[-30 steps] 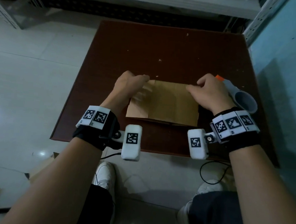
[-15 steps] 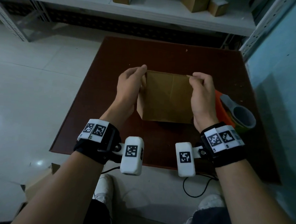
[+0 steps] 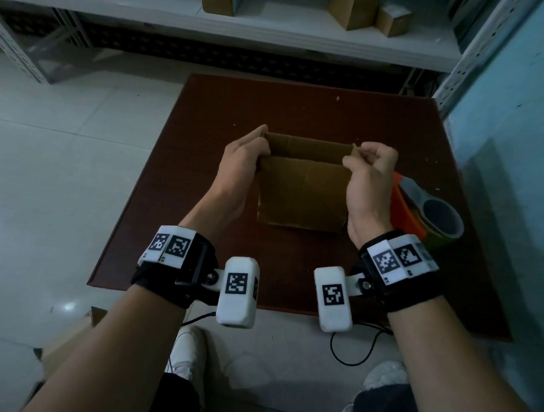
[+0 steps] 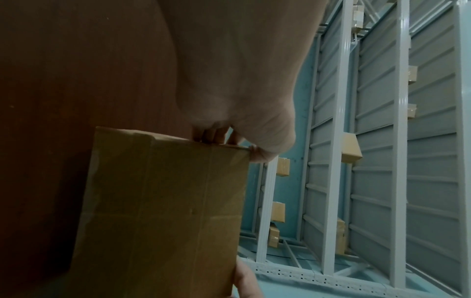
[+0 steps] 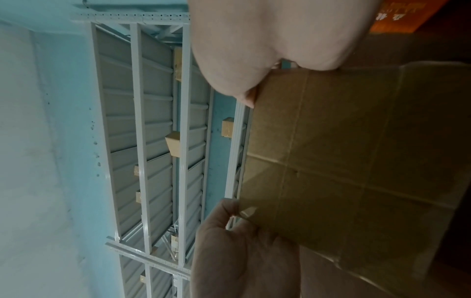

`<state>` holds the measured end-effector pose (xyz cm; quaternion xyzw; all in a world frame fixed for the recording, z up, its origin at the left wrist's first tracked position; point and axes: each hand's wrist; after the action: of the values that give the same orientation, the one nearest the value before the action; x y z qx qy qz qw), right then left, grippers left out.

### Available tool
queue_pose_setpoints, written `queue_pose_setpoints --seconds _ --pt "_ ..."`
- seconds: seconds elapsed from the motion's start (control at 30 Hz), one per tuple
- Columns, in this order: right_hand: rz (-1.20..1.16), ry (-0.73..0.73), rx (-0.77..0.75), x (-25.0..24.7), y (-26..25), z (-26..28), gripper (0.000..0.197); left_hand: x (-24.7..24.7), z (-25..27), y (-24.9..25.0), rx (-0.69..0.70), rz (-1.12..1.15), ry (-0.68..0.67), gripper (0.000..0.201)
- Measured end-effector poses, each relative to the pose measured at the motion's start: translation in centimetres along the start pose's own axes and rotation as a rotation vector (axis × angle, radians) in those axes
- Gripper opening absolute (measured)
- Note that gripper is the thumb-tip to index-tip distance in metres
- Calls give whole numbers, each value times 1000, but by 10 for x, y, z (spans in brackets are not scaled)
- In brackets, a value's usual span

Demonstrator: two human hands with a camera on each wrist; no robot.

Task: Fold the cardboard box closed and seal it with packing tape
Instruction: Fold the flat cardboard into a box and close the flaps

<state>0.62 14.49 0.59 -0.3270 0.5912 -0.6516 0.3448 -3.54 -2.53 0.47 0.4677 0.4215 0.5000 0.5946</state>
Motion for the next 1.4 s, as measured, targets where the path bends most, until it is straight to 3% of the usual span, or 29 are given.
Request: queue_pose_setpoints --seconds 0.33,0.6,0.73,0.9,1.1,1.4 --pt "41 -45 69 1 -1 4 36 -5 -1 0 22 -98 -29 69" --pt "82 -23 54 -2 -1 2 37 -1 2 -7 178 -296 -126 59" --pt "90 -27 51 -2 -1 3 35 -2 0 -5 186 -338 -139 51" --pt "111 -27 33 -4 -3 3 31 -1 -4 -11 229 -337 -89 52" --pt "107 -25 57 -3 -2 2 24 0 -7 -17 261 -396 75 49" --pt "87 5 83 -2 0 1 29 -3 -3 -5 182 -345 -199 60"
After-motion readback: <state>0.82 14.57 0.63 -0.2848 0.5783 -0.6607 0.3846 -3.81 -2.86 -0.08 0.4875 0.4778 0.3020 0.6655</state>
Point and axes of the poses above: each hand's wrist, its own z-axis away from the middle knuckle, its own x-axis out of the palm, y = z × x, and after that the axes turned 3 degrees about -z, right-handed
